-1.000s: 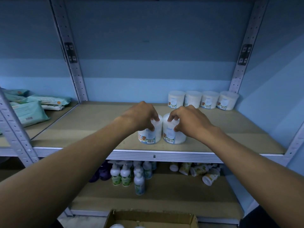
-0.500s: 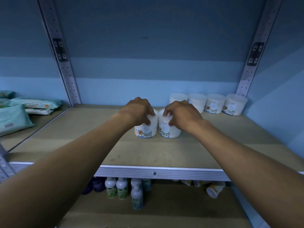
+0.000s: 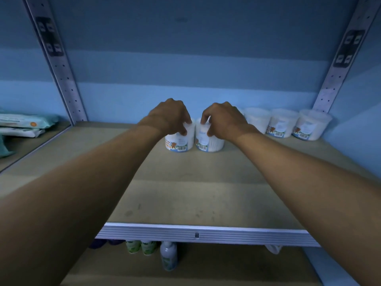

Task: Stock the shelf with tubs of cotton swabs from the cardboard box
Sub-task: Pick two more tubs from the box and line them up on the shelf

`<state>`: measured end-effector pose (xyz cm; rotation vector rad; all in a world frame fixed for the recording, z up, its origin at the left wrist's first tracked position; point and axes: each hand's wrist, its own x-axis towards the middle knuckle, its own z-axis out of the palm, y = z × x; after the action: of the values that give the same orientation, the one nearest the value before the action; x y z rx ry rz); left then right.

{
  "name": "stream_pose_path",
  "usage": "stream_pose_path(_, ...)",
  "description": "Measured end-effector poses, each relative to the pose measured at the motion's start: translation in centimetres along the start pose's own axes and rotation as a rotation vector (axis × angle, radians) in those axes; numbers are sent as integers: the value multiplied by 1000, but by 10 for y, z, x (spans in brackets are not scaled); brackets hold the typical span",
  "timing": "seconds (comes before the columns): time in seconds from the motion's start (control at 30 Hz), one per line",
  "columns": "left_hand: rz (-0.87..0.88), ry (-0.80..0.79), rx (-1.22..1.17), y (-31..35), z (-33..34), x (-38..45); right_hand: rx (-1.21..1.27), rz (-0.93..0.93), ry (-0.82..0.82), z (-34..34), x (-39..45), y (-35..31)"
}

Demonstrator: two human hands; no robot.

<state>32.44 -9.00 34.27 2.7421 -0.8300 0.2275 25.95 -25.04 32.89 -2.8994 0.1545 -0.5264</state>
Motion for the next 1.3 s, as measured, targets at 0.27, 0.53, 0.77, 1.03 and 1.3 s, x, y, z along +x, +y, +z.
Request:
stream_pose_path(0.27, 3, 23, 36, -9, 9, 32, -33, 16, 22, 10, 32, 0)
stream_pose_path(0.53, 34, 60, 70, -20, 15, 52, -74, 7, 43, 17, 52, 1)
stream_pose_path(0.77, 69, 73, 100, -26, 18, 61, -101, 6, 29, 22, 66, 2)
stream_pose_path(1.03, 62, 87, 98, -32, 23, 75, -104, 19, 27, 24, 74, 4)
stream_pose_path(1.3, 42, 97, 64, -37, 28, 86, -106, 65, 22, 24, 79, 2)
